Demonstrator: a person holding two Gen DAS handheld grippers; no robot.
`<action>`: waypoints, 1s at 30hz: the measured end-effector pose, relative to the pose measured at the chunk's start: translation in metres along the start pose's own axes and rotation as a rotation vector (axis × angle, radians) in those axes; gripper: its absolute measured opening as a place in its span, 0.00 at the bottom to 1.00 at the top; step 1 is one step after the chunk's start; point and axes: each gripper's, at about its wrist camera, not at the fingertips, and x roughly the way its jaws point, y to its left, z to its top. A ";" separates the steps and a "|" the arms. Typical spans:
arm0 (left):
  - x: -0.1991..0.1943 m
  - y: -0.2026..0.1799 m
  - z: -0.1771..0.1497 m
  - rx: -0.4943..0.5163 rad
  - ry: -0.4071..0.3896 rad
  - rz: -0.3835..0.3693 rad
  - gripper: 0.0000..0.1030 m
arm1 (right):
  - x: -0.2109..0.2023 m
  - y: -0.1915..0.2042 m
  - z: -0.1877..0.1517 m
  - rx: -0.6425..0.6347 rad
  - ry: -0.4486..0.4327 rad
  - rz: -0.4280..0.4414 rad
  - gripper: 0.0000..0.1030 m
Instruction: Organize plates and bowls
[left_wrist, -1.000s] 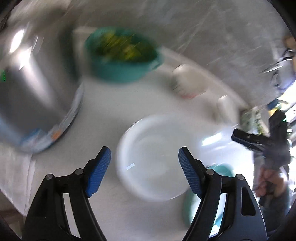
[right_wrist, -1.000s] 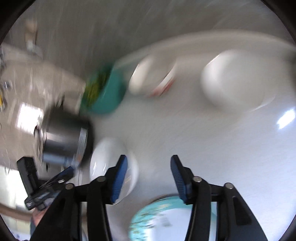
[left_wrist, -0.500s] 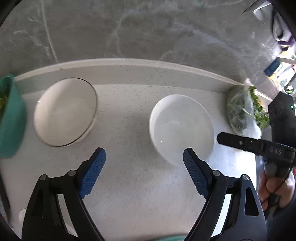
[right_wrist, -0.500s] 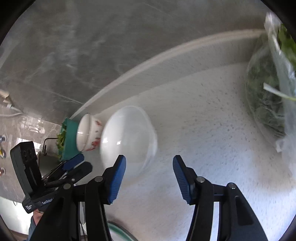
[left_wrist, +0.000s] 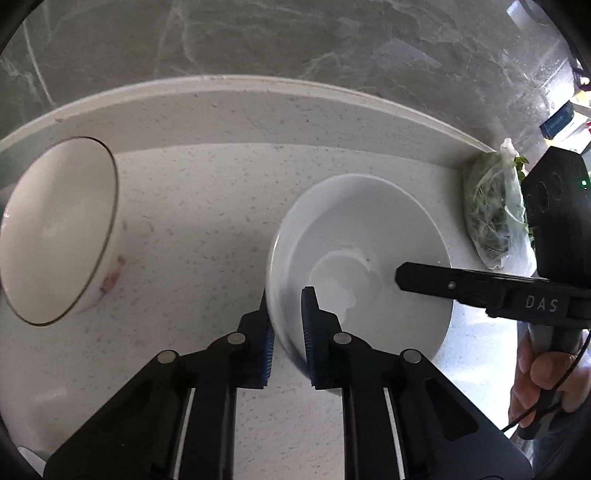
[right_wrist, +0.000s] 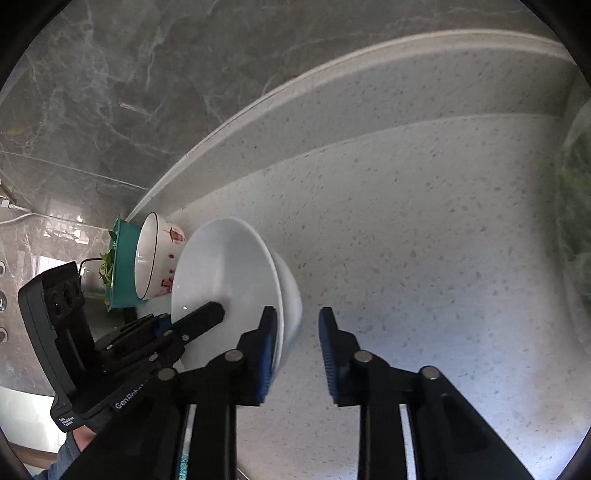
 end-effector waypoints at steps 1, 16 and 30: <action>0.002 0.002 0.000 -0.006 0.005 -0.008 0.12 | 0.002 -0.001 0.000 0.006 0.018 -0.001 0.23; 0.006 0.001 -0.008 -0.044 0.028 -0.075 0.10 | 0.009 0.008 -0.001 0.029 0.057 -0.001 0.15; -0.117 0.027 -0.060 -0.106 -0.077 -0.094 0.11 | -0.031 0.087 -0.032 -0.101 0.094 0.105 0.16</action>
